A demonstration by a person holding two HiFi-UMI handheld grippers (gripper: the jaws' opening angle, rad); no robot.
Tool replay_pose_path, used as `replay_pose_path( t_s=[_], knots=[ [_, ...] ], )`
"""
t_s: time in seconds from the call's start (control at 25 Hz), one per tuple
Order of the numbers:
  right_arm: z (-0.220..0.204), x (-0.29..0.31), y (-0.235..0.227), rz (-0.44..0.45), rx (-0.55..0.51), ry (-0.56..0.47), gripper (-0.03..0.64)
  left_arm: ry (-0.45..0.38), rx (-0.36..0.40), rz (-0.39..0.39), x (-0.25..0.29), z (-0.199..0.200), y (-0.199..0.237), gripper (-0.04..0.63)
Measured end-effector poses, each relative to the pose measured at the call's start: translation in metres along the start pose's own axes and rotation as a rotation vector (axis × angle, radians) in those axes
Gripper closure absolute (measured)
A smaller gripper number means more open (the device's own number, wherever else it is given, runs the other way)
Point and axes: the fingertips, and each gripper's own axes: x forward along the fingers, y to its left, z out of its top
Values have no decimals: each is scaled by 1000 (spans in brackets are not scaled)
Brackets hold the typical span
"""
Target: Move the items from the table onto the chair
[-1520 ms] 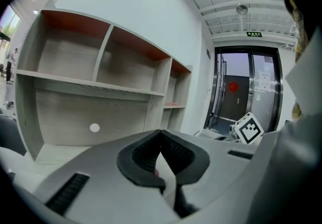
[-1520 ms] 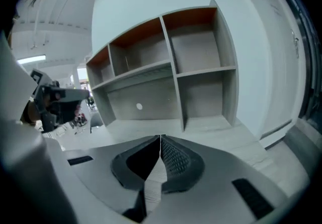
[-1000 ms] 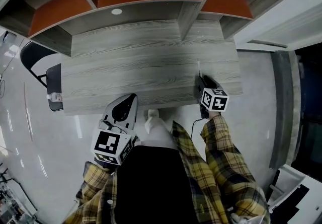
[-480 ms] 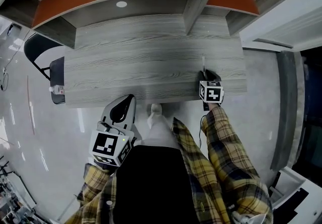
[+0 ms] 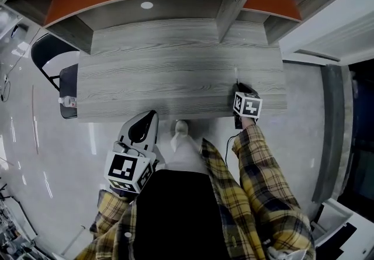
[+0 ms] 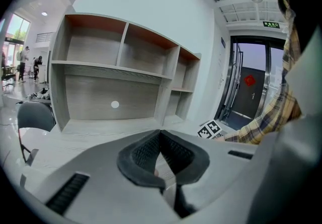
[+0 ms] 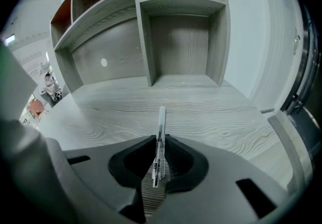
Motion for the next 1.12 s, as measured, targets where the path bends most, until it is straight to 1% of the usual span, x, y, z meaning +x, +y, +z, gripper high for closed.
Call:
replay_pose_path(
  t_s=[0.12, 0.2, 0.4, 0.56, 0.72, 0.84, 1.0, 1.12],
  knots=[
    [1, -3, 1, 9, 40, -3, 552, -11, -11, 15, -4, -2, 3, 591],
    [0, -8, 6, 21, 44, -12, 552, -17, -20, 25, -8, -3, 6, 591],
    [4, -25, 34, 88, 14, -58, 552, -37, -55, 60, -19, -9, 14, 591],
    [15, -41, 74, 167, -33, -96, 552, -63, -103, 110, -32, -16, 26, 591],
    [31, -56, 131, 270, -85, -138, 552, -93, -143, 159, -48, -21, 47, 591],
    [42, -67, 186, 354, -147, -159, 552, -122, -182, 198, -65, -23, 68, 591],
    [49, -81, 274, 481, -229, -165, 552, -160, -230, 256, -96, -29, 105, 591],
    [49, -90, 348, 575, -282, -158, 552, -180, -266, 297, -127, -38, 140, 591]
  ],
)
